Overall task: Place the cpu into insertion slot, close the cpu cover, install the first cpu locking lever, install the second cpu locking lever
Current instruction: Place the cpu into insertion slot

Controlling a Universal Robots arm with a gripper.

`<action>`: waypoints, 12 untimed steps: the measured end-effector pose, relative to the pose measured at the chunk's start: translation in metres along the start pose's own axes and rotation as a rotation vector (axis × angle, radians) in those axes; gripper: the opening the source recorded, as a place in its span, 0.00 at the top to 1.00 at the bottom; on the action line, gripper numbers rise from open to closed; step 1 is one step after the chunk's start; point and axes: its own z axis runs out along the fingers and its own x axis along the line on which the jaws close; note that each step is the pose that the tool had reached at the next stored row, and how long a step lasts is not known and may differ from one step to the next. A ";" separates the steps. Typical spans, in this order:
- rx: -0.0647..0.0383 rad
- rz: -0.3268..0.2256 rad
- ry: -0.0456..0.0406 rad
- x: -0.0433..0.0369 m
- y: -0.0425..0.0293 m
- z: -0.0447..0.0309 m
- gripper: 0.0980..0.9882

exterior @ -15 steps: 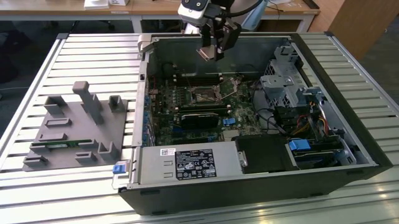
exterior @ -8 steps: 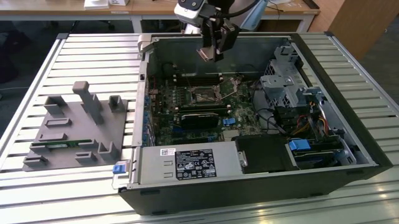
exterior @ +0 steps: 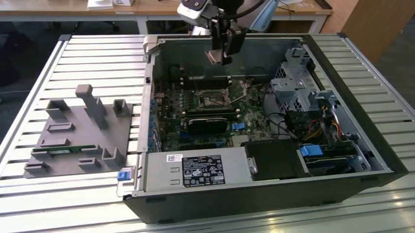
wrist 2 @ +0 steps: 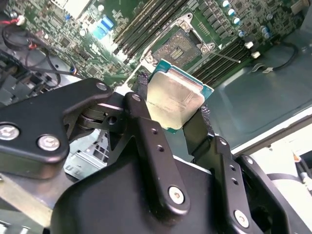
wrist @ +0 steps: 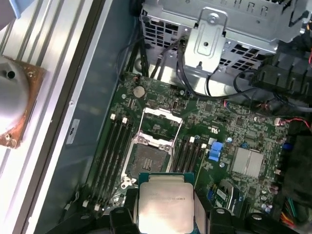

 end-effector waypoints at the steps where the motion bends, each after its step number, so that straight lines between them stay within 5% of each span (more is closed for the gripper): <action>1: 0.000 0.012 -0.0011 0.0000 0.0000 0.0002 0.50; 12: -0.001 0.096 -0.0085 0.0000 -0.0003 0.0030 0.50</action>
